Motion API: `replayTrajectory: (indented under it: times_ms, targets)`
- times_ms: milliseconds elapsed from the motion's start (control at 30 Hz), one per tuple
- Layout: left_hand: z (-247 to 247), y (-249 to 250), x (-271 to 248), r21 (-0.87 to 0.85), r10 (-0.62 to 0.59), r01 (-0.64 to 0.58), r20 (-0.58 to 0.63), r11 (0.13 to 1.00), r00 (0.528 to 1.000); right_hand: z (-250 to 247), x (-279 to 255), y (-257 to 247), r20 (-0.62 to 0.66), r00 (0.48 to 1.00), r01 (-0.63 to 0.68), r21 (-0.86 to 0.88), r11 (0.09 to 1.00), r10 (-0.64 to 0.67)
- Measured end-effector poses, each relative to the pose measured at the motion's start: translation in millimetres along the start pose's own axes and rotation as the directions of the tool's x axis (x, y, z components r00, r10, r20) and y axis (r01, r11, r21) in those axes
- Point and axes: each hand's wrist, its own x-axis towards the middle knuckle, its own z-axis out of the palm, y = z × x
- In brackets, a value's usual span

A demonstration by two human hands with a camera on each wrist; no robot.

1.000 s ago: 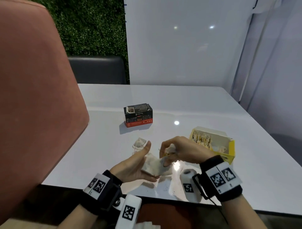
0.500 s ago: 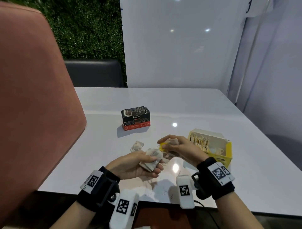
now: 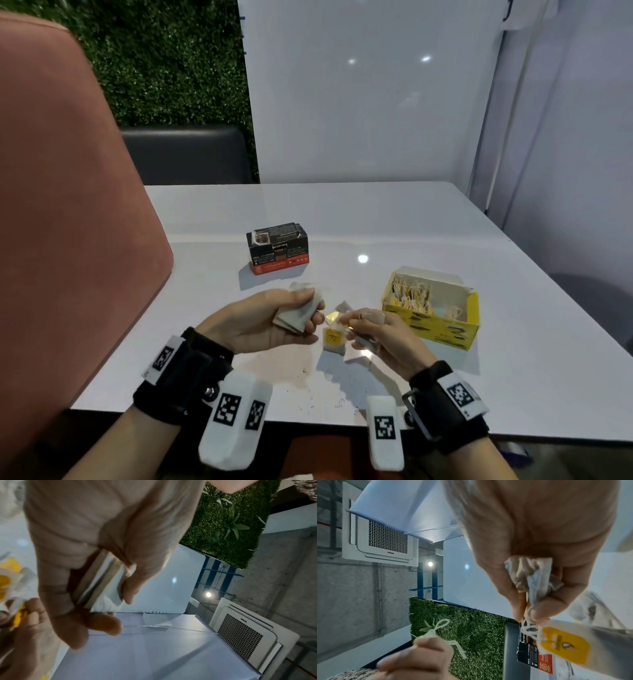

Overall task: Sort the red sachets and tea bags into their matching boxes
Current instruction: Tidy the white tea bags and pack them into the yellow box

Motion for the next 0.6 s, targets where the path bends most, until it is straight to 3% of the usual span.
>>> replayTrajectory:
  times_ms: [100,233,367,433,600]
  targets:
    - [-8,-1,6,0.029,0.081,-0.079,-0.106,0.996,0.991,4,0,-12,0.015,0.999,0.048,-0.053,0.997,-0.047]
    - [-29,-29,20,0.221,0.216,-0.154,-0.294,0.963,0.931,9,-4,-45,0.064,0.994,0.096,-0.077,0.992,-0.091]
    - [-31,-44,32,0.056,0.163,-0.153,-0.344,0.987,0.925,16,-14,-72,0.123,0.986,0.117,-0.050,0.992,-0.110]
    - [-24,-44,35,-0.035,0.148,-0.169,-0.327,0.985,0.933,19,-16,-79,0.117,0.985,0.128,-0.037,0.991,-0.123]
    - [-1,-44,35,-0.015,0.241,-0.246,-0.161,0.969,0.957,33,-17,-80,0.167,0.981,0.095,0.032,0.995,-0.099]
